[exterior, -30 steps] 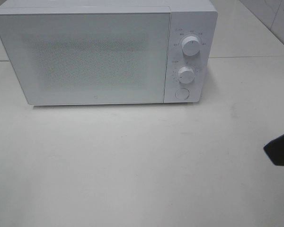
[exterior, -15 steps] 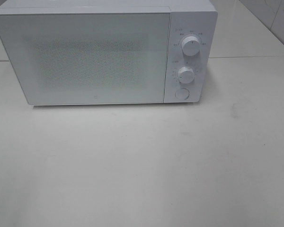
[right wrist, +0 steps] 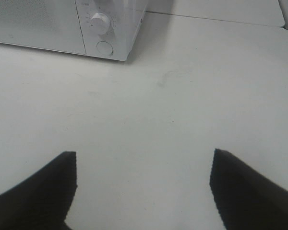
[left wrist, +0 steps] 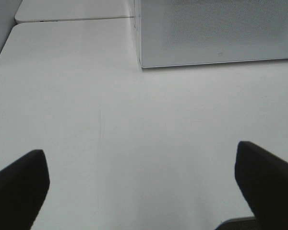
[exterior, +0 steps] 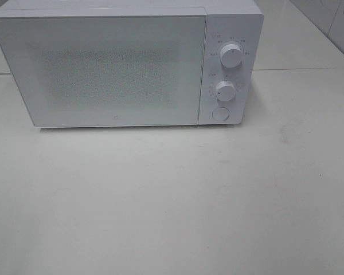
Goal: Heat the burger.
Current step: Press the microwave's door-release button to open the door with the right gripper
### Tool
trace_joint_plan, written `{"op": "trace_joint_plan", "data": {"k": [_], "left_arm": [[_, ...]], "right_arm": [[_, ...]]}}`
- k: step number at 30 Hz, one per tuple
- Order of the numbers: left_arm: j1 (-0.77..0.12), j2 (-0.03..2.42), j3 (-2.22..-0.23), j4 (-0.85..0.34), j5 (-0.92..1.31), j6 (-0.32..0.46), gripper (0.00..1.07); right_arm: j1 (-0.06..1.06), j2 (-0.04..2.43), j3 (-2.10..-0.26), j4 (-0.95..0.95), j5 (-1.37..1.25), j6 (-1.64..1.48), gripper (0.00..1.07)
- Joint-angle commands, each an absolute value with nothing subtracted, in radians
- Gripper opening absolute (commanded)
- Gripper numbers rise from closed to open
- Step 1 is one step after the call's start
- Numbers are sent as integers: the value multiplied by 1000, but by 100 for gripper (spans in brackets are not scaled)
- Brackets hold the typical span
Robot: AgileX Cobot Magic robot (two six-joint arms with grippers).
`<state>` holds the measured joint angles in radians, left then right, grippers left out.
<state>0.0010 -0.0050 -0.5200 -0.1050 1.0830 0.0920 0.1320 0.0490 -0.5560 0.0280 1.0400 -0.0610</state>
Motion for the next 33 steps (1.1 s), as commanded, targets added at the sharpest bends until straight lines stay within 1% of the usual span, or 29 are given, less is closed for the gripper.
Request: {"op": "trace_joint_plan", "data": {"k": [1, 4, 23, 33], "left_arm": [[0, -24, -518, -105, 1071, 87, 98], [0, -24, -518, -105, 1071, 87, 98], [0, -24, -518, -104, 1071, 87, 98], [0, -24, -518, -104, 1071, 87, 98]], "right_arm": [[128, 3, -518, 7, 1015, -52, 76], [128, -32, -498, 7, 995, -47, 76], [128, -25, -509, 6, 980, -44, 75], [128, 168, -533, 8, 732, -49, 75]]}}
